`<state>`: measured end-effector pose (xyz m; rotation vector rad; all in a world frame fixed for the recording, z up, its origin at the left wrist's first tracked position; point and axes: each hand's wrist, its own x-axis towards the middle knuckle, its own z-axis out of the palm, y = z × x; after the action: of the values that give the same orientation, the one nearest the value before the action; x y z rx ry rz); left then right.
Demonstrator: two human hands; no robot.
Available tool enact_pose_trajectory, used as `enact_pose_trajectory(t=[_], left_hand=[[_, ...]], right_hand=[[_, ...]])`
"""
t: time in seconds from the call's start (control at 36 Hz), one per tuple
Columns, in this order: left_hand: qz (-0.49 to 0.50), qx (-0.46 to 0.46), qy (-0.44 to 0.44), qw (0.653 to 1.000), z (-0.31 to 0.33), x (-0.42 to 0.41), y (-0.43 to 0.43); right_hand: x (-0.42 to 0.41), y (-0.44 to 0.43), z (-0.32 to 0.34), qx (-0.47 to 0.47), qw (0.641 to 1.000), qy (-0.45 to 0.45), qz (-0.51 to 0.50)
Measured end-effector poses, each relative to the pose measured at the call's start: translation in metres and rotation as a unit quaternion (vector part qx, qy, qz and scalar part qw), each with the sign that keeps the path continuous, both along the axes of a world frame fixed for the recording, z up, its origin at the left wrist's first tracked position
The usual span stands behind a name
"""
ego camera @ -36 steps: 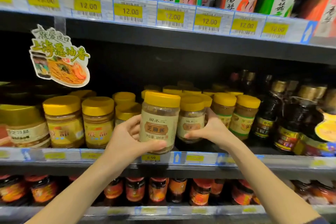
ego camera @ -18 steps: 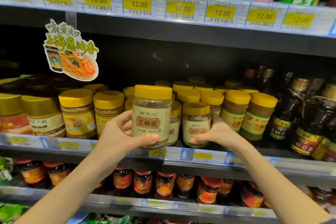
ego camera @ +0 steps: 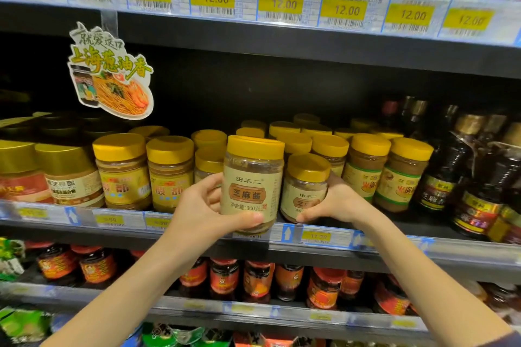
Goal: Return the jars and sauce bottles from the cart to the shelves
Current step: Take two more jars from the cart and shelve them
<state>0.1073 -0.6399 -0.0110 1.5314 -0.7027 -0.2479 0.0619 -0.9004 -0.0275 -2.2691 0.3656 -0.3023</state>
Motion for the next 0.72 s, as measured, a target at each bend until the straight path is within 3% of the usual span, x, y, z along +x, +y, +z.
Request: enact_pose_trajectory(t=[0.17,0.36,0.42,0.5,0.61,0.72], left_hand=[[-0.01,-0.015,-0.009,1.0,0.004,-0.01,-0.024],[-0.019,-0.022,-0.03,0.999,0.008,-0.018,-0.051],[-0.032,-0.026,-0.027,0.999,0.008,-0.023,-0.063],[-0.052,-0.029,-0.021,0.998,0.006,-0.033,-0.082],[-0.074,-0.033,-0.021,0.996,0.002,-0.045,-0.1],[-0.093,-0.035,-0.028,0.995,0.001,-0.052,-0.11]], right_hand=[[-0.008,0.005,0.006,0.035,0.999,-0.016,0.006],[-0.058,0.014,0.073,0.096,0.98,-0.172,-0.028],[-0.072,0.021,0.092,0.097,0.979,-0.181,-0.003],[-0.085,0.033,0.108,0.041,0.99,-0.135,0.021],[-0.094,0.029,0.118,-0.132,0.986,-0.099,-0.015],[-0.099,0.018,0.12,-0.155,0.986,-0.058,-0.016]])
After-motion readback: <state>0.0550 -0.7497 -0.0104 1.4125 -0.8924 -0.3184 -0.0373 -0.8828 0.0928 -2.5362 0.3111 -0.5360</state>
